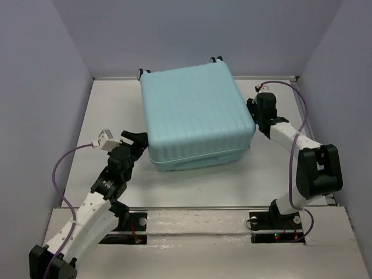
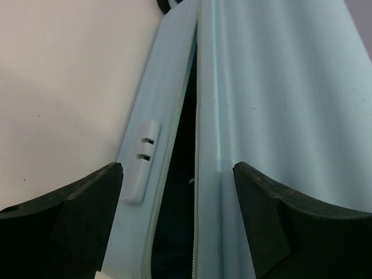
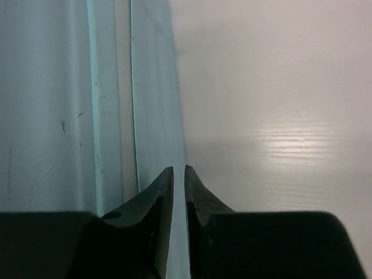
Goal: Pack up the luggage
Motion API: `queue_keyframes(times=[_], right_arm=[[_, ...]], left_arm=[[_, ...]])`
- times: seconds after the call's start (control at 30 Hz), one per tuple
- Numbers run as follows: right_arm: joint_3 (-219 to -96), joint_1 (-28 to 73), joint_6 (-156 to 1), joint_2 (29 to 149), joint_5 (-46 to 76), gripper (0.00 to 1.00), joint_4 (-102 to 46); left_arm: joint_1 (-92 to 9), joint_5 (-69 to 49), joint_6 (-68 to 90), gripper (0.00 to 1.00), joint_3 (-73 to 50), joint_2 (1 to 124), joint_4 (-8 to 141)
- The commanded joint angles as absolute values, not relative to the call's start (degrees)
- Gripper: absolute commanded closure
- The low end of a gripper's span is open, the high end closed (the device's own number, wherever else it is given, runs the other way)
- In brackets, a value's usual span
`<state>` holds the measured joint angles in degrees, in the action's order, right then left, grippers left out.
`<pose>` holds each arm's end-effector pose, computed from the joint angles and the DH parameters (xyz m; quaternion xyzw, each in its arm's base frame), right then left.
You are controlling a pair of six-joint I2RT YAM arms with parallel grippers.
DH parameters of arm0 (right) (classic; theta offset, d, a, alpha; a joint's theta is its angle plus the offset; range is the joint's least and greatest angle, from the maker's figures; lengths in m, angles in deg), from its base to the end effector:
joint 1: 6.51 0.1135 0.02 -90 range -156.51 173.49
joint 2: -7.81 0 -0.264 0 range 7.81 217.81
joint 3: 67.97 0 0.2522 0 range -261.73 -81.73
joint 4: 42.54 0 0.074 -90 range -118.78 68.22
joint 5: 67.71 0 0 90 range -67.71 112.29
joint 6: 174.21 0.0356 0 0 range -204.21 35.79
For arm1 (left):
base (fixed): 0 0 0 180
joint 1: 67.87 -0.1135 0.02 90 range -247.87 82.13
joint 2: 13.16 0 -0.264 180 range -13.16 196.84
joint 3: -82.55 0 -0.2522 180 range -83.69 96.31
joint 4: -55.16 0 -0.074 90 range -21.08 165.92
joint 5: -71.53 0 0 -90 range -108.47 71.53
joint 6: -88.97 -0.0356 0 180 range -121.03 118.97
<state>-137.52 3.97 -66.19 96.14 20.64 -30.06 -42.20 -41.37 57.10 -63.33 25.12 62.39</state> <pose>0.3388 0.0637 0.2393 0.0502 0.8700 0.1329 0.4722 0.1583 -0.0607 0.2377 -0.3327 0.6930 -0.3003 0.5647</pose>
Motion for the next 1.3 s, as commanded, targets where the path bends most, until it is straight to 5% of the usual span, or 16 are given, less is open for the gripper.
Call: queue_keyframes(times=[0.0, 0.1, 0.33, 0.43, 0.5, 0.63, 0.73, 0.77, 0.87, 0.9, 1.27], right_arm=[[-147.5, 12.0, -64.5, 97.1, 3.2, 0.7, -29.0], [-147.0, 10.5, -63.5, 94.5, 9.3, 0.57, -24.9], [-132.7, 3.9, -62.0, 79.7, 11.6, 0.56, -24.9], [-127.6, 2.8, -60.8, 73.2, 15.5, 0.71, -25.1], [-121.6, 2.8, -59.3, 69.4, 14.7, 0.91, -26.1], [-108.1, 2.8, -58.5, 51.5, 8.0, 0.93, -35.2], [-101.6, 2.8, -56.0, 39.4, 8.7, 0.93, -34.4], [-100.8, 2.8, -55.1, 37.5, 9.7, 0.93, -32.8], [-99.7, 2.8, -54.5, 37.8, 12.3, 0.65, -29.0], [-99.5, 2.8, -54.4, 38.8, 11.4, 0.63, -29.0], [-91.7, 2.8, -55.2, 36.5, 6.6, 0.58, -37.2]], left_arm=[[-38.1, -39.5, 49.8, 0.1, -53.6, 20.2, 67.9], [-38.1, -43.9, 46.0, 0.08, -48.6, 17.3, 70.8], [-38.2, -48.1, 41.8, 0.01, -41.0, 15.3, 79.1], [-38.2, -46.3, 41.7, 0.03, -41.7, 13.6, 78.6], [-38.2, -42.5, 41.4, 0.05, -41.4, 13.5, 78.3], [-38.1, -29.2, 37.9, 0.12, -39.4, 16.9, 77.2], [-37.9, -21.0, 36.7, 0.31, -40.4, 18.1, 77.9], [-37.9, -20.9, 36.7, 0.36, -41.4, 17.1, 78.7], [-37.8, -24.2, 35.9, 0.49, -41.6, 11.3, 83.5], [-37.8, -24.1, 35.5, 0.5, -41.3, 10.1, 84.5], [-37.8, -8.5, 30.0, 0.53, -34.1, 12.8, 92.2]])
